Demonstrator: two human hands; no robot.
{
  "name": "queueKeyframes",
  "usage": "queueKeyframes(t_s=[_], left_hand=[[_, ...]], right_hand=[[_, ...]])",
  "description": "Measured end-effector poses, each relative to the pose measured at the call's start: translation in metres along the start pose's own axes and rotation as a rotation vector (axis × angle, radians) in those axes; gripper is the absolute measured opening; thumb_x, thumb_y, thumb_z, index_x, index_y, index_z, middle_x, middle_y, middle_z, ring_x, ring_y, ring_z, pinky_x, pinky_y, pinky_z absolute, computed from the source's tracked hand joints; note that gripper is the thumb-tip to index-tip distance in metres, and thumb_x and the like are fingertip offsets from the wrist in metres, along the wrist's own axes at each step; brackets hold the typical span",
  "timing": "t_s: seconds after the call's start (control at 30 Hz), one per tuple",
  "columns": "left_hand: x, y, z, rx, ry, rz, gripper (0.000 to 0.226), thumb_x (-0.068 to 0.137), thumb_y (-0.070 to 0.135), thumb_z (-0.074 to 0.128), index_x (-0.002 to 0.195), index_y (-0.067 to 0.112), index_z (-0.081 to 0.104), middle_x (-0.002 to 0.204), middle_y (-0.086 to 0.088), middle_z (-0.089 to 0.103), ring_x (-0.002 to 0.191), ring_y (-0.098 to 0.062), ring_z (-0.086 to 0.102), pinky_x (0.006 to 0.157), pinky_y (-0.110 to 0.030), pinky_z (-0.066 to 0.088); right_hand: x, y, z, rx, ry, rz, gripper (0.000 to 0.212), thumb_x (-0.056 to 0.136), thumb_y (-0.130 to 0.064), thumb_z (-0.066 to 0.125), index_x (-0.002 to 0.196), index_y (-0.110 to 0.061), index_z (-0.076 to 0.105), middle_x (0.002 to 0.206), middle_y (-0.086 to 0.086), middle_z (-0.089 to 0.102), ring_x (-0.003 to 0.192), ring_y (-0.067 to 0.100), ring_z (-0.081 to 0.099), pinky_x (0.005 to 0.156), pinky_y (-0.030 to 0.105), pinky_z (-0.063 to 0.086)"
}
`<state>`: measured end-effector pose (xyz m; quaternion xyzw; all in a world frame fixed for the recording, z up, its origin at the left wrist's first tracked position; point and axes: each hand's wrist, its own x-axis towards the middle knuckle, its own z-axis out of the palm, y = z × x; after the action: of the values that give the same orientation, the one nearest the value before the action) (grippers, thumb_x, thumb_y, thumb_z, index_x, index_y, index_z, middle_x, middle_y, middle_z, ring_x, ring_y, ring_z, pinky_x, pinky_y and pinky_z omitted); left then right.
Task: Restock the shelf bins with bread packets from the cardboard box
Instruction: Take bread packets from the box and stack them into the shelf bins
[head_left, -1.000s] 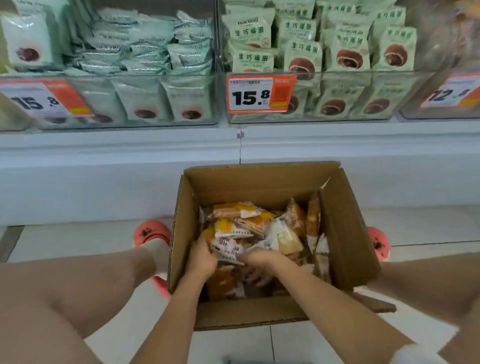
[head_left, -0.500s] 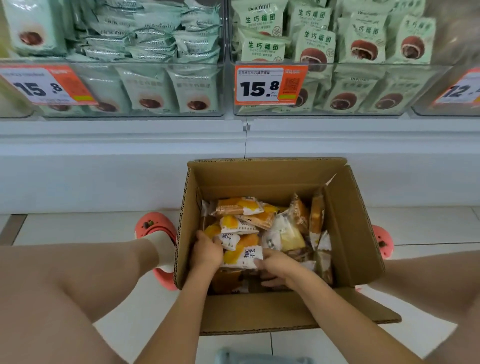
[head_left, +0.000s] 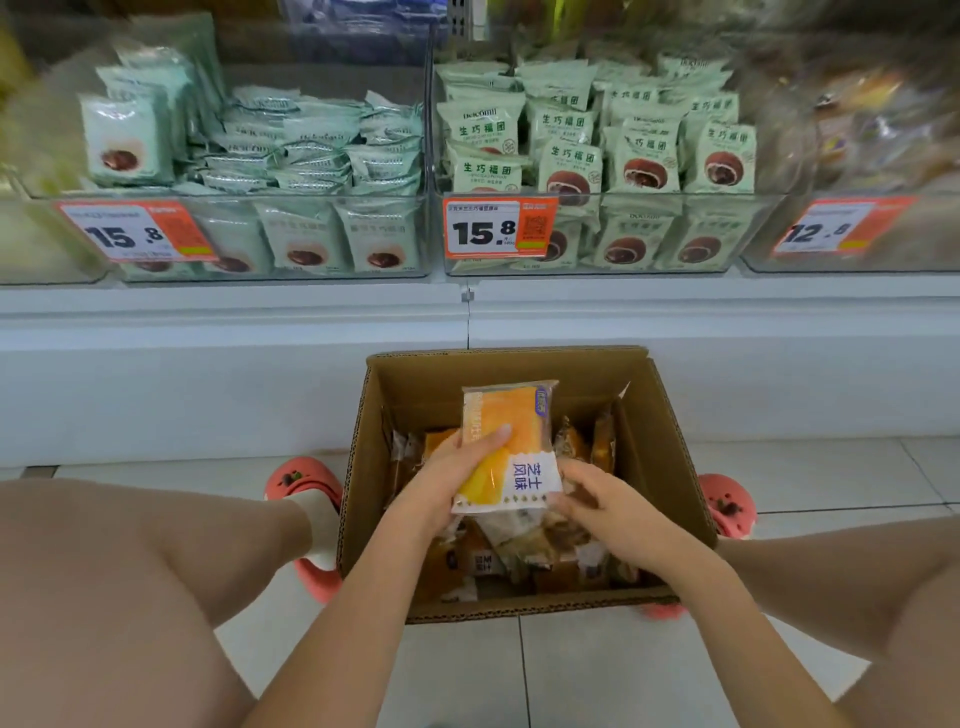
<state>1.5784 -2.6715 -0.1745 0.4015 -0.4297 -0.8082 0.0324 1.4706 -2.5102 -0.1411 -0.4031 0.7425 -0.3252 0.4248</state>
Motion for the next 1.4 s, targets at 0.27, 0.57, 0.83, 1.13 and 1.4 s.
queueKeyframes(t_s=[0.27,0.57,0.83,1.13,1.4], left_hand=[[-0.019,0.041,0.043,0.092,-0.220,0.364,0.051,0.070,0.019,0.076,0.118,0.010,0.059,0.112,-0.013,0.068,0.100,-0.029,0.066,0.090,-0.044,0.052],[-0.066,0.178,0.116,0.413,0.052,0.953,0.018,0.094,0.038,0.053,0.091,0.024,0.064,0.089,0.012,0.066,0.090,-0.008,0.061,0.087,-0.031,0.047],[-0.059,0.360,0.164,1.184,0.998,1.946,0.037,0.094,0.027,0.044,0.122,0.010,0.059,0.129,-0.010,0.058,0.121,-0.026,0.050,0.107,-0.045,0.024],[-0.014,0.411,0.158,1.252,1.278,2.150,0.034,0.097,0.025,0.036,0.077,0.010,0.060,0.071,-0.007,0.062,0.069,-0.027,0.057,0.090,-0.039,0.043],[-0.006,0.415,0.154,1.191,1.359,2.237,0.030,0.095,0.022,0.041,0.077,0.010,0.062,0.069,-0.005,0.061,0.066,-0.026,0.056,0.086,-0.035,0.041]], right_hand=[[0.005,-0.038,-0.040,0.495,0.136,-0.040,0.043,0.078,-0.044,0.062,0.118,-0.034,0.051,0.109,-0.002,0.070,0.099,0.014,0.068,0.083,0.035,0.055],[-0.039,-0.135,-0.175,0.150,0.473,-0.270,0.055,0.067,-0.048,0.067,0.119,-0.031,0.057,0.118,-0.003,0.063,0.114,0.020,0.057,0.096,0.036,0.046],[-0.077,-0.303,-0.349,-0.532,0.915,-0.631,0.039,0.077,-0.023,0.076,0.110,-0.013,0.057,0.088,0.006,0.053,0.066,0.003,0.043,0.068,0.014,0.038],[0.012,-0.373,-0.404,-1.128,0.633,-0.314,0.049,0.075,-0.033,0.077,0.117,-0.019,0.057,0.101,-0.003,0.052,0.099,0.022,0.051,0.086,0.036,0.038],[0.048,-0.346,-0.391,-0.899,0.407,-0.393,0.027,0.086,-0.028,0.066,0.112,-0.034,0.061,0.104,0.001,0.061,0.089,0.016,0.057,0.081,0.029,0.044]])
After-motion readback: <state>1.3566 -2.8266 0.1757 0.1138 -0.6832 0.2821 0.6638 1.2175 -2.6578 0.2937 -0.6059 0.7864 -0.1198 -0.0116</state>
